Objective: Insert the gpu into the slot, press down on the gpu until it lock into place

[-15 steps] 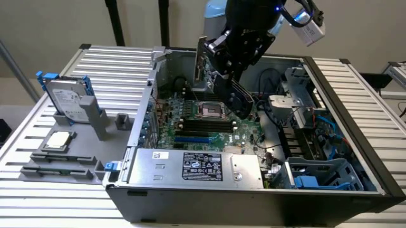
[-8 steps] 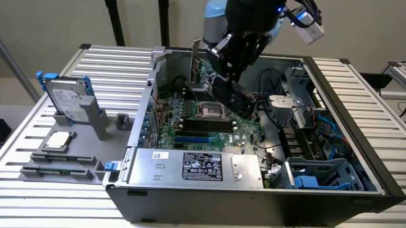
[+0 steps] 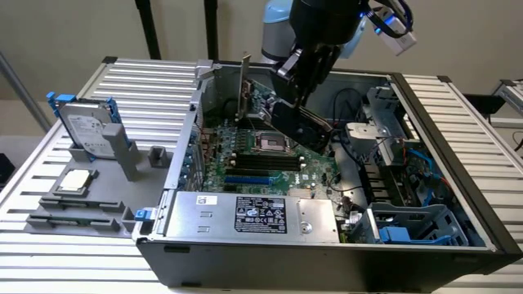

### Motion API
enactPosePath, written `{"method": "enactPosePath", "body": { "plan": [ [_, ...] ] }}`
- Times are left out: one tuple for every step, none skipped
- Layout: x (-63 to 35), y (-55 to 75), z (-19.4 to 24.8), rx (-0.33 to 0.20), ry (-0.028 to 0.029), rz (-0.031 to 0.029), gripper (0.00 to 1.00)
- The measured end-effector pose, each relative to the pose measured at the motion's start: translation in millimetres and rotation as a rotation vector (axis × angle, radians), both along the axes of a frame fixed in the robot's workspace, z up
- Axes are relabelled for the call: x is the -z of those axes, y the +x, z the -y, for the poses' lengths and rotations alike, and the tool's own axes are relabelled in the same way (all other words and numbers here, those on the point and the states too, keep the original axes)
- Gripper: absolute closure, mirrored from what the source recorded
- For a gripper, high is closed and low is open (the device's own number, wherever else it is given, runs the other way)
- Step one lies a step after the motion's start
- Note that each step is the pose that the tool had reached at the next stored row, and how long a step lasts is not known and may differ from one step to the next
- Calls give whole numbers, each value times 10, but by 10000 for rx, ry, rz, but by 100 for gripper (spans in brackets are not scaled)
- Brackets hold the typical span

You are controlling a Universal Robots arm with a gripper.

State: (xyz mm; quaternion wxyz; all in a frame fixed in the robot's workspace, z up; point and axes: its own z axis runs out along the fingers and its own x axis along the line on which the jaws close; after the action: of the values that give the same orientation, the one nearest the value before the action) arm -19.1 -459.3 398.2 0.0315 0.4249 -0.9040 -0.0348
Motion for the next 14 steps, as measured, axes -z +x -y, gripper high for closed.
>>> {"method": "enactPosePath", "body": {
  "plan": [
    [5, 0, 0, -179, 24, 1, 74],
    [11, 0, 0, -359, 49, 1, 74],
    [16, 0, 0, -539, 73, 2, 74],
    [22, 0, 0, -734, 99, 3, 74],
    [28, 0, 0, -916, 122, 4, 74],
    [33, 0, 0, -1088, 144, 4, 74],
    [39, 0, 0, -1275, 166, 5, 74],
    [46, 0, 0, -1454, 187, 6, 74],
    [52, 0, 0, -1634, 201, 6, 74],
    [59, 0, 0, -1815, 216, 7, 74],
    [66, 0, 0, -1999, 230, 6, 74],
    [73, 0, 0, -2180, 245, 7, 74],
    [81, 0, 0, -2359, 260, 8, 74],
    [88, 0, 0, -2539, 274, 9, 74]
  ]
}}
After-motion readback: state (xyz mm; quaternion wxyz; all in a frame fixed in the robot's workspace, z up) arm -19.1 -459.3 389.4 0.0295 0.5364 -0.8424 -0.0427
